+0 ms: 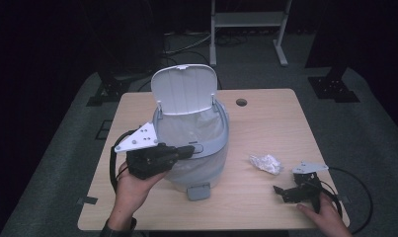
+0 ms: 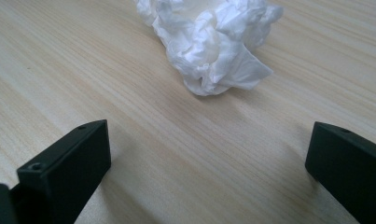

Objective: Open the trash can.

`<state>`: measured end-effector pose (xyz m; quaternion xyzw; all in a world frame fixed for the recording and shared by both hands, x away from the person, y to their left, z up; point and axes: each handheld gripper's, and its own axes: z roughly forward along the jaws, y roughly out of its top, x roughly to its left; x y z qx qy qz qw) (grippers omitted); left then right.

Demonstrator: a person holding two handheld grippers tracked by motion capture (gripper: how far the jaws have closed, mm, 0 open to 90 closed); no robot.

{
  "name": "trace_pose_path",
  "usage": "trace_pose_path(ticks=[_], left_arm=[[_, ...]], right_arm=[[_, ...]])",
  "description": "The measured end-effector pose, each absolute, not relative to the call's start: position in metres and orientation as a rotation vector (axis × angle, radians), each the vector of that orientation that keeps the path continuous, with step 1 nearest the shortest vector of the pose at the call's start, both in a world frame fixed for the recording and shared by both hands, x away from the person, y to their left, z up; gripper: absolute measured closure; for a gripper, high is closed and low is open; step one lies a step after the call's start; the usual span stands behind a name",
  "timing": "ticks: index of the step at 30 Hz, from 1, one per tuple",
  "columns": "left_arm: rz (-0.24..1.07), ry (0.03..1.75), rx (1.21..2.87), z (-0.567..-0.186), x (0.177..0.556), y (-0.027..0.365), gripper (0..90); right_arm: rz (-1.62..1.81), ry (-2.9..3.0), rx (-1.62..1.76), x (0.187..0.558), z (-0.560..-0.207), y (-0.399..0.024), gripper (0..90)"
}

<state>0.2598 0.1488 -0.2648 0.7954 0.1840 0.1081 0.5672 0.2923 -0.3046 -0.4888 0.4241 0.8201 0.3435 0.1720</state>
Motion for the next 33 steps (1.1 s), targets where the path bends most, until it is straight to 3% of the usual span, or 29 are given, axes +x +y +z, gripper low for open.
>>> trace_pose_path(ticks=[33], left_arm=[[0.348, 0.566, 1.864, -0.275, 0.226, 0.219, 85.7]], right_arm=[[0.974, 2.328, 1.204, 0.292, -0.489, -0.305, 0.0]])
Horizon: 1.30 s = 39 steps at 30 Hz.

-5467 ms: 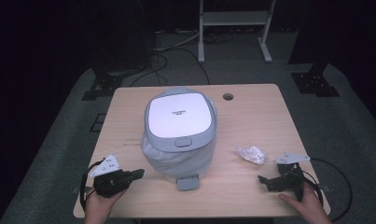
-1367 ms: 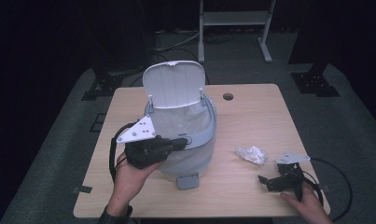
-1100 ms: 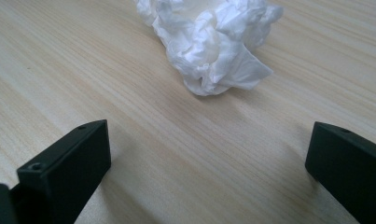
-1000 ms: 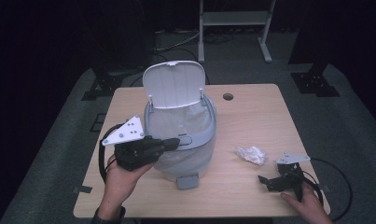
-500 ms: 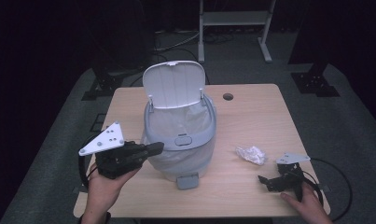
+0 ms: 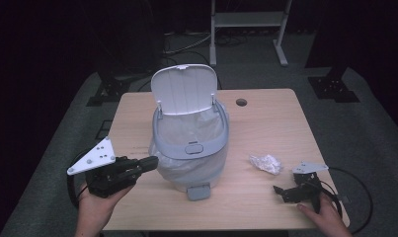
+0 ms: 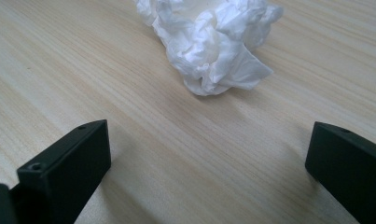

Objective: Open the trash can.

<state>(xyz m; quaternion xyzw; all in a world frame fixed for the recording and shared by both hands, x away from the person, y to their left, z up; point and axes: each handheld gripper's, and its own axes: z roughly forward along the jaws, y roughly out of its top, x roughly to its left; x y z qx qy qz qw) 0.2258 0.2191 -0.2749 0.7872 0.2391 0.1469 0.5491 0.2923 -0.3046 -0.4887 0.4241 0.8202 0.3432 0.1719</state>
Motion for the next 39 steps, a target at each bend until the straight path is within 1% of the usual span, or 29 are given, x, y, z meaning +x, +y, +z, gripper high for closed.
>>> trace_pose_path(ticks=[3, 5, 6, 10, 12, 14, 16, 21, 22, 24, 26, 29, 30, 31, 34, 39], left_arm=[[0.355, 0.576, 1.868, -0.278, 0.225, 0.222, 82.6], [0.357, 0.591, 1.874, -0.281, 0.224, 0.225, 78.4], [0.365, 0.600, 1.883, -0.284, 0.224, 0.227, 78.4], [0.390, 0.642, 1.907, -0.296, 0.225, 0.232, 66.5], [0.396, 0.656, 1.909, -0.300, 0.225, 0.234, 62.9], [0.407, 0.674, 1.919, -0.305, 0.225, 0.236, 57.6], [0.411, 0.683, 1.926, -0.309, 0.225, 0.237, 55.8], [0.436, 0.713, 1.943, -0.323, 0.225, 0.239, 46.2], [0.440, 0.724, 1.949, -0.329, 0.226, 0.241, 42.7], [0.441, 0.732, 1.953, -0.331, 0.226, 0.242, 41.5], [0.442, 0.745, 1.953, -0.337, 0.227, 0.243, 37.6], [0.453, 0.759, 1.961, -0.344, 0.228, 0.244, 35.2], [0.457, 0.765, 1.961, -0.347, 0.229, 0.245, 33.7], [0.457, 0.769, 1.962, -0.350, 0.229, 0.245, 29.7], [0.459, 0.779, 1.968, -0.358, 0.232, 0.246, 27.2], [0.456, 0.791, 1.986, -0.376, 0.240, 0.245, 19.0]], right_arm=[[0.974, 2.328, 1.203, 0.292, -0.489, -0.305, 0.0], [0.974, 2.328, 1.203, 0.292, -0.489, -0.305, 0.0], [0.974, 2.328, 1.203, 0.292, -0.489, -0.305, 0.0], [0.975, 2.328, 1.203, 0.292, -0.489, -0.305, 0.0], [0.974, 2.328, 1.202, 0.292, -0.489, -0.305, 0.0], [0.975, 2.328, 1.204, 0.292, -0.489, -0.305, 0.0], [0.975, 2.328, 1.203, 0.292, -0.489, -0.305, 0.0], [0.975, 2.328, 1.204, 0.292, -0.489, -0.305, 0.0], [0.974, 2.328, 1.203, 0.292, -0.489, -0.305, 0.0], [0.974, 2.328, 1.203, 0.292, -0.489, -0.305, 0.0], [0.973, 2.328, 1.203, 0.292, -0.489, -0.305, 0.0], [0.974, 2.328, 1.203, 0.292, -0.489, -0.305, 0.0], [0.974, 2.328, 1.204, 0.292, -0.489, -0.305, 0.0], [0.973, 2.328, 1.204, 0.292, -0.489, -0.305, 0.0], [0.974, 2.328, 1.203, 0.292, -0.489, -0.305, 0.0], [0.974, 2.328, 1.203, 0.292, -0.489, -0.305, 0.0]])
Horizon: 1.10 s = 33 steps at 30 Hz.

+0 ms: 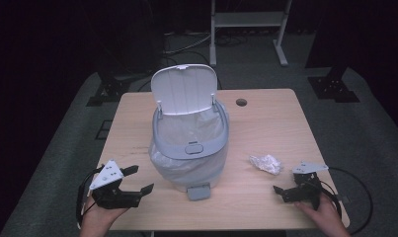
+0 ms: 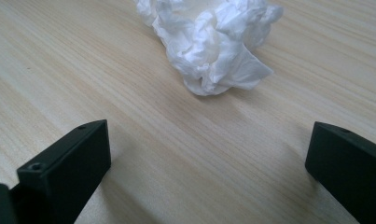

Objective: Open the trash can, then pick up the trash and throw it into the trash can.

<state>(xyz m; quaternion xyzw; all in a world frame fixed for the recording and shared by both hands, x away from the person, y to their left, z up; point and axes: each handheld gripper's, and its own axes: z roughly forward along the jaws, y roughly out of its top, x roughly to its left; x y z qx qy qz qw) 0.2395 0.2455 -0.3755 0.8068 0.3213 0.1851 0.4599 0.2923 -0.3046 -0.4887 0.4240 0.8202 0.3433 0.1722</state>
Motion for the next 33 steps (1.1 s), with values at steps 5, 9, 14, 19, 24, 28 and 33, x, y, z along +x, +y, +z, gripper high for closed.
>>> trace_pose_path(ticks=[5, 9, 14, 19, 24, 28, 33], left_arm=[[0.462, 0.805, 1.985, -0.388, 0.245, 0.246, 12.0], [0.458, 0.815, 1.988, -0.397, 0.249, 0.245, 10.9], [0.463, 0.811, 2.001, -0.408, 0.254, 0.244, 9.6], [0.462, 0.823, 2.000, -0.419, 0.258, 0.244, 8.3], [0.470, 0.835, 2.049, -0.429, 0.262, 0.240, 3.3], [0.481, 0.844, 2.057, -0.436, 0.264, 0.237, 1.8], [0.475, 0.855, 2.084, -0.445, 0.268, 0.237, 1.4]], right_arm=[[0.974, 2.328, 1.204, 0.292, -0.489, -0.305, 0.0], [0.974, 2.328, 1.204, 0.292, -0.489, -0.305, 0.0], [0.974, 2.328, 1.203, 0.292, -0.489, -0.305, 0.0], [0.975, 2.327, 1.205, 0.292, -0.489, -0.305, 0.0], [0.975, 2.327, 1.204, 0.292, -0.489, -0.305, 0.0], [0.974, 2.328, 1.203, 0.292, -0.489, -0.305, 0.0], [0.974, 2.328, 1.203, 0.292, -0.489, -0.305, 0.0]])
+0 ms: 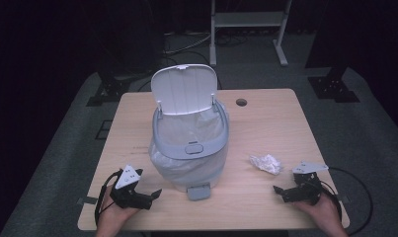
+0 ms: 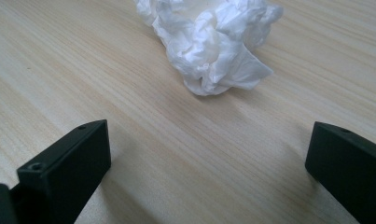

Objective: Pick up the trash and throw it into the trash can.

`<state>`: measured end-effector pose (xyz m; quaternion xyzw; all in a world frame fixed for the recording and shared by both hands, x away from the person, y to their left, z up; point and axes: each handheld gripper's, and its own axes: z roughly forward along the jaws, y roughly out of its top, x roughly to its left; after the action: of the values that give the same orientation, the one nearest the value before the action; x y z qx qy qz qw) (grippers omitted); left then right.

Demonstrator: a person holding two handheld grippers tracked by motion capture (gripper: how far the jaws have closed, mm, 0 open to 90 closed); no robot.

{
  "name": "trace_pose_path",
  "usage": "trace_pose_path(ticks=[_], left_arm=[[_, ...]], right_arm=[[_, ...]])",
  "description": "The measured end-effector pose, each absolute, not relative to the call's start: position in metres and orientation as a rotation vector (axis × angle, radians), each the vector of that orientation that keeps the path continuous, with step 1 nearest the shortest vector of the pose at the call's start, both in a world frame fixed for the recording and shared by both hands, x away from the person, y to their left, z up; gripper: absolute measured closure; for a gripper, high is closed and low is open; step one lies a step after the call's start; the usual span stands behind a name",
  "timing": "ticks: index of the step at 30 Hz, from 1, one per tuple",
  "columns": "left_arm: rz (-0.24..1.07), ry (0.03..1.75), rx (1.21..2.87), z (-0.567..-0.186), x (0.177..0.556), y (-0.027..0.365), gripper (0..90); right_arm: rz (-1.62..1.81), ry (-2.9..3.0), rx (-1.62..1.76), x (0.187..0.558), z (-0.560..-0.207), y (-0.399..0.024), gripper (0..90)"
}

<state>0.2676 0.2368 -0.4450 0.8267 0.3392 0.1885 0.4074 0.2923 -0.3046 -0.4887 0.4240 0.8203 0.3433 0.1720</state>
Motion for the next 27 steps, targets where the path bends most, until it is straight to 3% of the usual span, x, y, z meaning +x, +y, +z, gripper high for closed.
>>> trace_pose_path(ticks=[27], left_arm=[[0.394, 0.890, 2.212, -0.484, 0.277, 0.232, 0.0]], right_arm=[[0.973, 2.333, 1.193, 0.290, -0.480, -0.305, 0.0]])
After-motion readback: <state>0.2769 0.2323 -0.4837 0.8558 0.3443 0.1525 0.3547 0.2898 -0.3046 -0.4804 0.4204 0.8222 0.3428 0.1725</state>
